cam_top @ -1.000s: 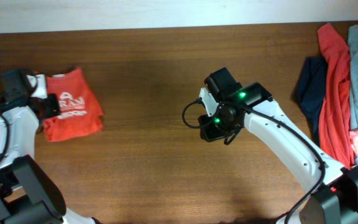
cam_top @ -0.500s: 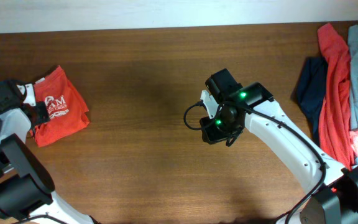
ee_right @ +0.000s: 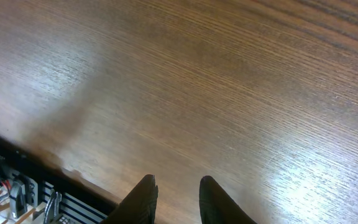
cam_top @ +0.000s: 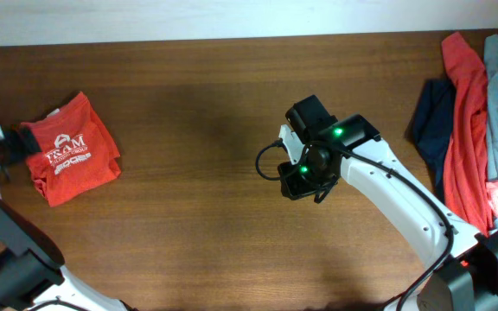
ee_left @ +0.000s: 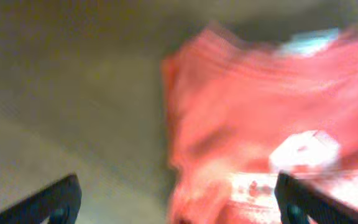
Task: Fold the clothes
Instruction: 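Drag the bundle leftward with the left gripper while right gripper releases, then release the bundle and lift the left gripper away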
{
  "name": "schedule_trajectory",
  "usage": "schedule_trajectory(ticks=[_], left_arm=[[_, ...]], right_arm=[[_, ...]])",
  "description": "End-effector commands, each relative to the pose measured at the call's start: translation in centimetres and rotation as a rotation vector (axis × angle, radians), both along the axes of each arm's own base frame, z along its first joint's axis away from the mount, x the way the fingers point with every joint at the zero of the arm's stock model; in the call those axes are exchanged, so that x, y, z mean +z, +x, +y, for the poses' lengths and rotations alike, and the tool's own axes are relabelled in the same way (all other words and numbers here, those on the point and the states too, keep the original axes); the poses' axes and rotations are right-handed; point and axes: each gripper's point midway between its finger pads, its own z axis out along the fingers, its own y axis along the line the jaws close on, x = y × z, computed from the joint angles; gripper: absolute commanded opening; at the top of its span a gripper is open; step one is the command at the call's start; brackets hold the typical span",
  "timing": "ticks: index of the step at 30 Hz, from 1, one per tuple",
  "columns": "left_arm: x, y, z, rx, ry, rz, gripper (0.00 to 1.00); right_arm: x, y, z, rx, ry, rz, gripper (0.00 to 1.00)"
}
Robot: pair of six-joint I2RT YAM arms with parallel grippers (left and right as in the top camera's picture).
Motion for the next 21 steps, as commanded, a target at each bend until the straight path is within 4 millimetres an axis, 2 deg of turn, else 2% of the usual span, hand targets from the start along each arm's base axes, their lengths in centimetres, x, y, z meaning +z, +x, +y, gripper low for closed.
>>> schedule_trajectory(ticks=[1,3,6,8,9,10,11,12,16,19,21], left_arm=[[5.0,4.1,-4.5,-0.090,-0.203,-0.183,0.99],[6.1,4.9,-6.7,-0.140,-0.247,-0.191,0.99],[6.1,5.4,-9.4,-0.181,-0.244,-0.147,0.99],[5.7,5.9,-11.4,-0.208,-0.215,-0.102,0.99],[5.6,6.2,-12.2,-0.223,-0.208,-0.094,0.99],[5.5,6.5,-13.0,-0.239,-0.202,-0.088,0.99],[5.5,6.8,-13.9,-0.258,-0.200,-0.084,0.99],[5.4,7.2,-16.1,-0.304,-0.203,-0.073,0.99],[5.2,7.8,-19.9,-0.419,-0.182,-0.044,0.99],[4.8,7.6,-21.9,-0.450,-0.154,-0.002,0.99],[4.6,7.5,-23.0,-0.469,-0.151,0.014,0.99]], right_arm=[[0.9,0.7,-0.5,0.000,-0.014,-0.052,0.29],[0.9,0.7,-0.5,0.003,-0.013,-0.055,0.34],[0.9,0.8,-0.5,0.002,-0.011,-0.057,0.42],[1.0,0.8,-0.3,0.003,-0.003,-0.057,0.56],[1.0,0.7,-0.2,0.003,0.003,-0.055,0.65],[1.1,0.7,-0.1,0.005,0.012,-0.053,0.85],[1.1,0.8,0.1,0.006,0.021,-0.055,0.90],[1.2,1.3,0.3,0.006,0.030,-0.076,0.90],[1.8,3.8,0.2,-0.079,0.069,-0.142,0.93],[2.4,6.6,-1.4,-0.155,0.096,-0.208,1.00],[2.7,8.4,-3.2,-0.207,0.103,-0.248,0.99]])
